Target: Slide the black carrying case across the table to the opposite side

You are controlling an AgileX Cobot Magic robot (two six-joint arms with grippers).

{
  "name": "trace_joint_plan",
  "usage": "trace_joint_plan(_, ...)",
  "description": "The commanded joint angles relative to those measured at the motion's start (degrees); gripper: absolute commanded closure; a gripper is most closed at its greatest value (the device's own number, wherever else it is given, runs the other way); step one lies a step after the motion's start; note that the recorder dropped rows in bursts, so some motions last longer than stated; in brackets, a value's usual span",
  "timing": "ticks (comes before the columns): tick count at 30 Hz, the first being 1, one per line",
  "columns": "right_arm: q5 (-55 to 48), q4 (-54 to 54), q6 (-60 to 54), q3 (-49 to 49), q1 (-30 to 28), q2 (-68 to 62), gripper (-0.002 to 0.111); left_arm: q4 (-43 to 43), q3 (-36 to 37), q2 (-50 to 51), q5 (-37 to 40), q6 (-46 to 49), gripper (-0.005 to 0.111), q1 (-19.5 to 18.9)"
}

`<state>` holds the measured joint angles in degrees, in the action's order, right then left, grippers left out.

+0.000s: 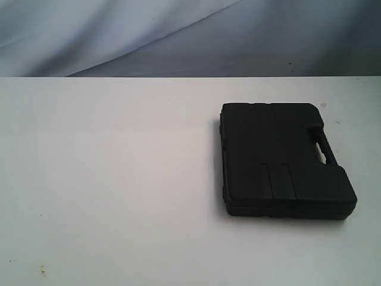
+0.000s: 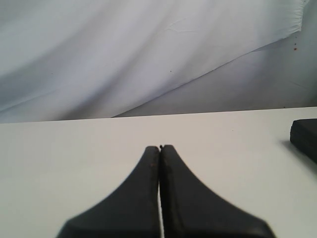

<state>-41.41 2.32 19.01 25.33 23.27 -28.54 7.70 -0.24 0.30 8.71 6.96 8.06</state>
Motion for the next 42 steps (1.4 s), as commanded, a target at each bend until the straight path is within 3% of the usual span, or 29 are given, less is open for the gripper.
trace_joint_plan(1, 2.9, -0.7, 1.0, -0.6, 0.2, 4.3, 0.108, 0.0, 0.2, -0.3, -0.3, -0.5, 0.107, -0.1)
trace_joint_plan(18, 27.8, 5.1, 3.9, -13.9, 0.2, 13.6, 0.108, 0.0, 0.2, -0.3, -0.3, -0.5, 0.107, -0.1)
trace_joint_plan(29, 36.2, 6.2, 0.2, -21.7, -3.9, 13.6, 0.108, 0.0, 0.2, -0.3, -0.3, -0.5, 0.107, -0.1)
trace_joint_plan(42, 39.2, 6.1, -3.1, -25.3, -5.3, 15.8, 0.108, 0.0, 0.2, -0.3, -0.3, -0.5, 0.107, -0.1)
